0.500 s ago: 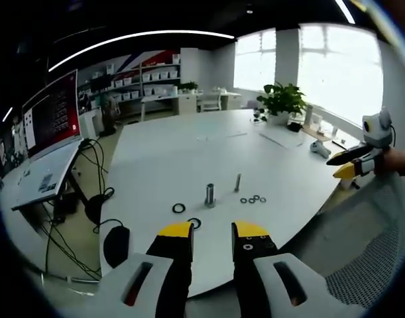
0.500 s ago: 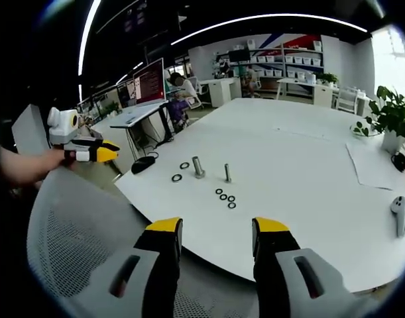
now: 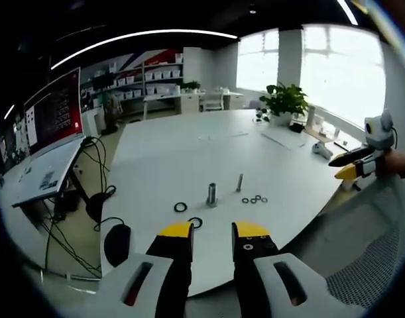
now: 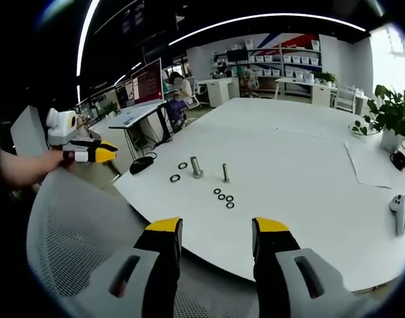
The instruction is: Place the washer onto the threaded stud by aligning its center hole with the stud, sliding it down to the base, and recovering from edge contact or off-axis alignment until the washer reaches the visible bottom stop.
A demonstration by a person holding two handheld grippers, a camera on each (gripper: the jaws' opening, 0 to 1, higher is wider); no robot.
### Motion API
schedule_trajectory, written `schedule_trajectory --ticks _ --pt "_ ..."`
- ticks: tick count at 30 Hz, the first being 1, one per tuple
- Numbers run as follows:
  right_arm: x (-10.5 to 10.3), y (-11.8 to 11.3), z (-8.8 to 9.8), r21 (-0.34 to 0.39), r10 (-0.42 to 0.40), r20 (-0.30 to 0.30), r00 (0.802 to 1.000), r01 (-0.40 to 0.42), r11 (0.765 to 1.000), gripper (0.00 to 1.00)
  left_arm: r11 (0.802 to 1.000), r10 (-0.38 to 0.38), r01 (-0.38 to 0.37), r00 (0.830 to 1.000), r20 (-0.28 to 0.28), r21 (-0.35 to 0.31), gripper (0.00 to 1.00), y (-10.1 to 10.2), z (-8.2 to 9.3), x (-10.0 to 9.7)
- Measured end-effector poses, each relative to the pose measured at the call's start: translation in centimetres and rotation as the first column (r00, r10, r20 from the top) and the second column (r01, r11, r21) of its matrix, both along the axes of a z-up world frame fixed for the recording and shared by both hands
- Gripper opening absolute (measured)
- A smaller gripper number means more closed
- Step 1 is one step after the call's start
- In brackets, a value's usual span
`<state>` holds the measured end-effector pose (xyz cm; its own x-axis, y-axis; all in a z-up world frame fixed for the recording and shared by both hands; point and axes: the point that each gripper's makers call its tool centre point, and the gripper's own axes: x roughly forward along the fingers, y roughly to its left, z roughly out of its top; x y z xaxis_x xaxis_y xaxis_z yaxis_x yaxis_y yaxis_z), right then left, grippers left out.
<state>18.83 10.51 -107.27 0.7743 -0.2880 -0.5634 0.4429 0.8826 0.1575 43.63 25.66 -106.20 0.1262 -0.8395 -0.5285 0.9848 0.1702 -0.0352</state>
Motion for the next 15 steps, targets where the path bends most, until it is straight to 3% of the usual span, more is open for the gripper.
schedule_trajectory --ticks 15 --pt "-0.03 0.14 -0.13 0.002 0.004 -0.008 1.0 -0.004 1.0 0.45 1.0 -0.012 0.012 1.0 -0.016 0.009 0.21 -0.05 -0.08 -0.55"
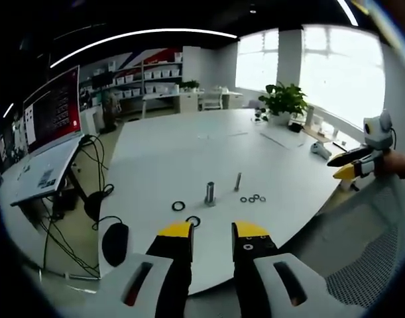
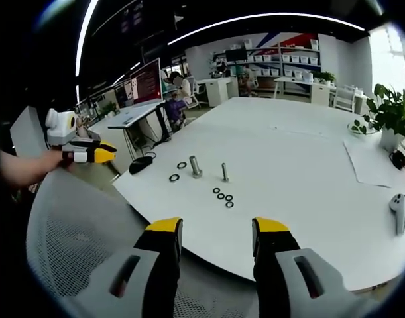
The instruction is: Place the washer onto the threaded stud by aligning its center hole with the stud, sliding it down to the base, and recovering from edge contact or off-axis alignment until the washer reaches the visible bottom stop.
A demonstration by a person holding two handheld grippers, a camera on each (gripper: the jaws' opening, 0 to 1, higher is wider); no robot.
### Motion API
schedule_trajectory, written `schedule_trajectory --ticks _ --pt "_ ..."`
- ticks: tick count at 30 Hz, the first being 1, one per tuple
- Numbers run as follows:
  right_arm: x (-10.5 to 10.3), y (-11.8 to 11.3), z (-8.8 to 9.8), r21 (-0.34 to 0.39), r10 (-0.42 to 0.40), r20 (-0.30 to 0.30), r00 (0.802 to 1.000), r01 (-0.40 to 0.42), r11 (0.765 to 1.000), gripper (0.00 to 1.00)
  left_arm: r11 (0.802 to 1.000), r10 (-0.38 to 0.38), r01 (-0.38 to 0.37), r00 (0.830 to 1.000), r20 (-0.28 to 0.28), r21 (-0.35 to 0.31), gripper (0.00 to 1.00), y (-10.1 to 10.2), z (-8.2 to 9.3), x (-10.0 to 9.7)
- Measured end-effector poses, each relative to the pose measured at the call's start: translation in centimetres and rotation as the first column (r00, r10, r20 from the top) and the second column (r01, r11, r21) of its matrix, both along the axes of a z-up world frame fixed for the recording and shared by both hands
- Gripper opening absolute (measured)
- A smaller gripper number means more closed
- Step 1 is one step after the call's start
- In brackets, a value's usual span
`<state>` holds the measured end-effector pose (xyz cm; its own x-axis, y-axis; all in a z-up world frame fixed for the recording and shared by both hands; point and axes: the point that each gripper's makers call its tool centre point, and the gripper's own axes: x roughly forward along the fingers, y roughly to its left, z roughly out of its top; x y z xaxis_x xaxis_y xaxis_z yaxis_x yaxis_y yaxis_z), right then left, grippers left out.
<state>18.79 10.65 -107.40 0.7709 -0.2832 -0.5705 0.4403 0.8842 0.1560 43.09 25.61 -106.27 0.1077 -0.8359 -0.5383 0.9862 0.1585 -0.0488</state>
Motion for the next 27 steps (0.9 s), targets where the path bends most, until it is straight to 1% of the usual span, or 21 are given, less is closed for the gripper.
schedule_trajectory --ticks 2,4,7,27 --pt "0.0 0.04 -0.06 -0.002 0.005 -0.005 1.0 -0.005 1.0 0.45 1.0 0.0 0.0 1.0 0.006 0.0 0.21 0.0 0.03 0.09" --pt "0.02 0.02 -0.04 -0.001 0.005 -0.002 1.0 -0.005 1.0 0.45 1.0 0.002 -0.002 1.0 0.001 -0.007 0.21 -0.02 0.07 0.16" --pt "0.04 0.07 -0.01 -0.001 0.008 0.0 1.0 -0.008 1.0 0.45 1.0 -0.004 0.004 1.0 -0.001 0.001 0.21 0.06 -0.19 0.14" --pt "0.29 0.55 -0.31 0.002 0.044 -0.016 0.999 -0.044 0.999 0.45 1.0 -0.016 0.016 1.0 -0.011 0.02 0.22 0.06 -0.43 -0.23"
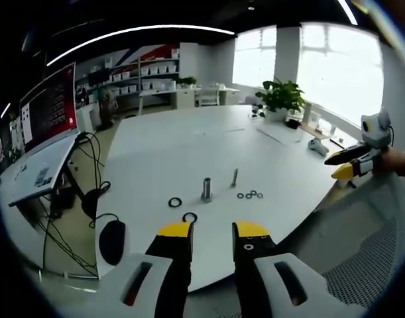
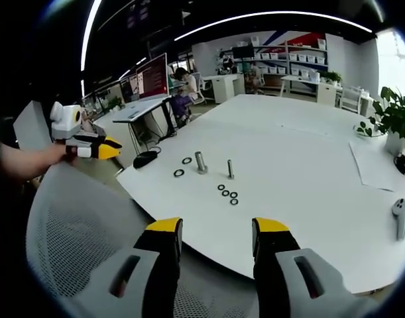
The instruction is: Place the washer onto the threaded stud by aligning its center hole with the stud, sliding it down to the base, and recovering from edge contact or off-axis alignment until the washer reaches the visible bottom stop.
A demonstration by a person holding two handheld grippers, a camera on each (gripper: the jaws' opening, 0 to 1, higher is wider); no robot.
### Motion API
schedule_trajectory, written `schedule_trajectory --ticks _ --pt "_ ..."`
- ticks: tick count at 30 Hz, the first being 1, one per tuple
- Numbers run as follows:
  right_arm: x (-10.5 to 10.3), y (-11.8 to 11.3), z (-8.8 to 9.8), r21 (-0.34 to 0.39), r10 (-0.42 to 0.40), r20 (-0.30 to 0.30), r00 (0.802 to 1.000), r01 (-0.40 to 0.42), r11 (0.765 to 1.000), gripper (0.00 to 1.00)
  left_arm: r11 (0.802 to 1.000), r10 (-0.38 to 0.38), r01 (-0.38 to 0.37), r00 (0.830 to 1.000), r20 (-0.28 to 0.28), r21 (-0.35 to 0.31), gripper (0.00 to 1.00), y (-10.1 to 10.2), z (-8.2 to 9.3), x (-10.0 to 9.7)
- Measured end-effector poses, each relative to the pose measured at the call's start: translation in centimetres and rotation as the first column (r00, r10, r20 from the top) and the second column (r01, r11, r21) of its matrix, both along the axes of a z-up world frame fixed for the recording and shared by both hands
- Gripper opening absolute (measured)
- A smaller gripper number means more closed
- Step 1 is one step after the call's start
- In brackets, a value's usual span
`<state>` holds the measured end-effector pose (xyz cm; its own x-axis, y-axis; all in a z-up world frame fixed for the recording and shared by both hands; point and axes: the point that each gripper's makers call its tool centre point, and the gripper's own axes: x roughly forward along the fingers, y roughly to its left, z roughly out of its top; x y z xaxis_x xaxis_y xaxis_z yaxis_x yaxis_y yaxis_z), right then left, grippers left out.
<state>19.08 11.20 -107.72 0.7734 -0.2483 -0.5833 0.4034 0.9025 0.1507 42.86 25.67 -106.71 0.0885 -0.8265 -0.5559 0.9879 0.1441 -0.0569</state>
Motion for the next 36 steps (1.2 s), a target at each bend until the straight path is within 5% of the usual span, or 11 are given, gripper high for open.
schedule_trajectory --ticks 36 --pt "0.18 0.47 -0.31 0.008 0.035 -0.005 0.999 -0.035 0.999 0.43 1.0 0.0 0.0 1.0 -0.01 0.003 0.22 0.09 -0.18 -0.02"
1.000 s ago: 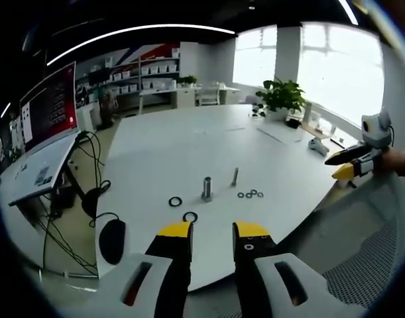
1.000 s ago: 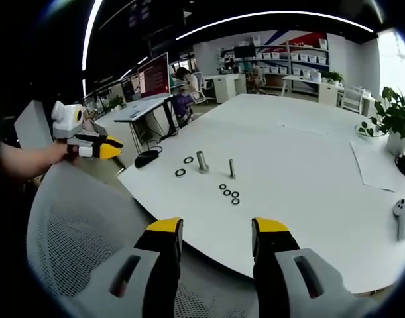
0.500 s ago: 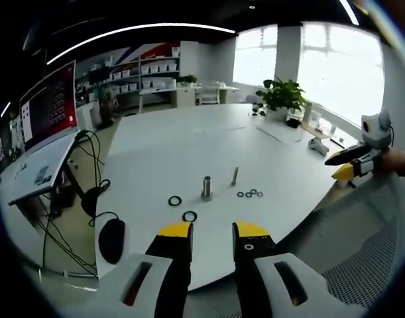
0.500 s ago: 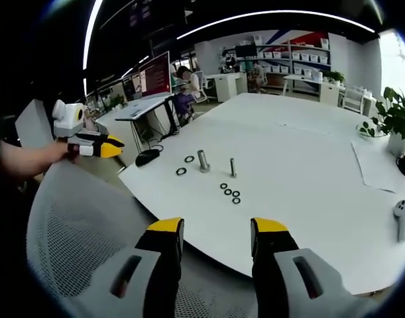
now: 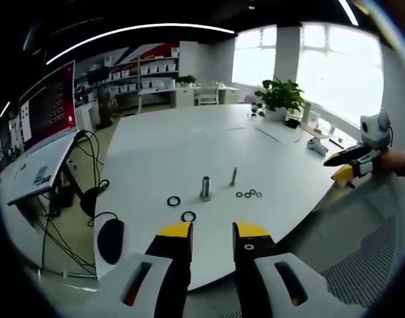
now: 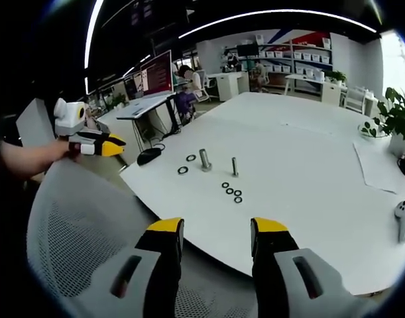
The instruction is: Place the washer onto the threaded stud by aligning its center hole with the stud, sliding it down to the base, and recovering from edge contact or off-axis alignment until the washer reaches the visible bottom stop.
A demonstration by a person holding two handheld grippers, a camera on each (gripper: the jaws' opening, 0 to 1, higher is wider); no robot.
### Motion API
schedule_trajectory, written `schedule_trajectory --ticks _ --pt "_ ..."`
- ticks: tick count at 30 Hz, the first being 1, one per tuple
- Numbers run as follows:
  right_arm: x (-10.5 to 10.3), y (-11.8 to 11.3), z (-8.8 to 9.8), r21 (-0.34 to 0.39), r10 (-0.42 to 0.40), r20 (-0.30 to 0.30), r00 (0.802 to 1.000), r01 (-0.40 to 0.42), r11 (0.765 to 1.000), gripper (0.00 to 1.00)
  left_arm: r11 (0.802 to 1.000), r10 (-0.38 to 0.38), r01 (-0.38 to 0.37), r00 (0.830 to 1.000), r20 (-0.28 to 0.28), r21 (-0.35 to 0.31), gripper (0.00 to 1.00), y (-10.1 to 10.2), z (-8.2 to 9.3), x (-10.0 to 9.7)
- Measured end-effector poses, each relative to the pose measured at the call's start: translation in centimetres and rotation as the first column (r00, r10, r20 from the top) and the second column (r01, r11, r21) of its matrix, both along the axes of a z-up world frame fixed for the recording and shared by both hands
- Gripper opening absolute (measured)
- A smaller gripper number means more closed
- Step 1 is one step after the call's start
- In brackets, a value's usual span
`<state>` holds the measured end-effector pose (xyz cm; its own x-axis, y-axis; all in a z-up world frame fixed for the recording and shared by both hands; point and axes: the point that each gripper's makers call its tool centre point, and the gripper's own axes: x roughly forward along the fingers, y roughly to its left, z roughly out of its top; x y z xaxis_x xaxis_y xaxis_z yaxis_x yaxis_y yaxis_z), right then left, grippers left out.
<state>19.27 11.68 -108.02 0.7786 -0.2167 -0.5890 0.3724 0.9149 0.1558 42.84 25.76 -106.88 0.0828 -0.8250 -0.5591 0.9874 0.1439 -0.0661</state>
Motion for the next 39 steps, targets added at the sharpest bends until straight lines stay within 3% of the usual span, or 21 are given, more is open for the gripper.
schedule_trajectory --ticks 26,31,39 --pt "0.19 0.64 -0.15 0.007 0.039 -0.003 0.999 -0.039 0.999 0.43 1.0 0.01 -0.01 1.0 -0.011 -0.015 0.23 0.1 0.1 0.11" --pt "-0.12 0.27 0.15 0.017 0.0 0.012 1.0 0.0 1.0 0.43 1.0 -0.006 0.006 1.0 -0.007 -0.002 0.23 0.07 -0.09 -0.19" --pt "0.1 0.53 0.2 0.021 0.016 0.009 1.0 -0.017 1.0 0.43 1.0 0.01 -0.01 1.0 -0.015 0.007 0.23 0.19 -0.11 -0.17"
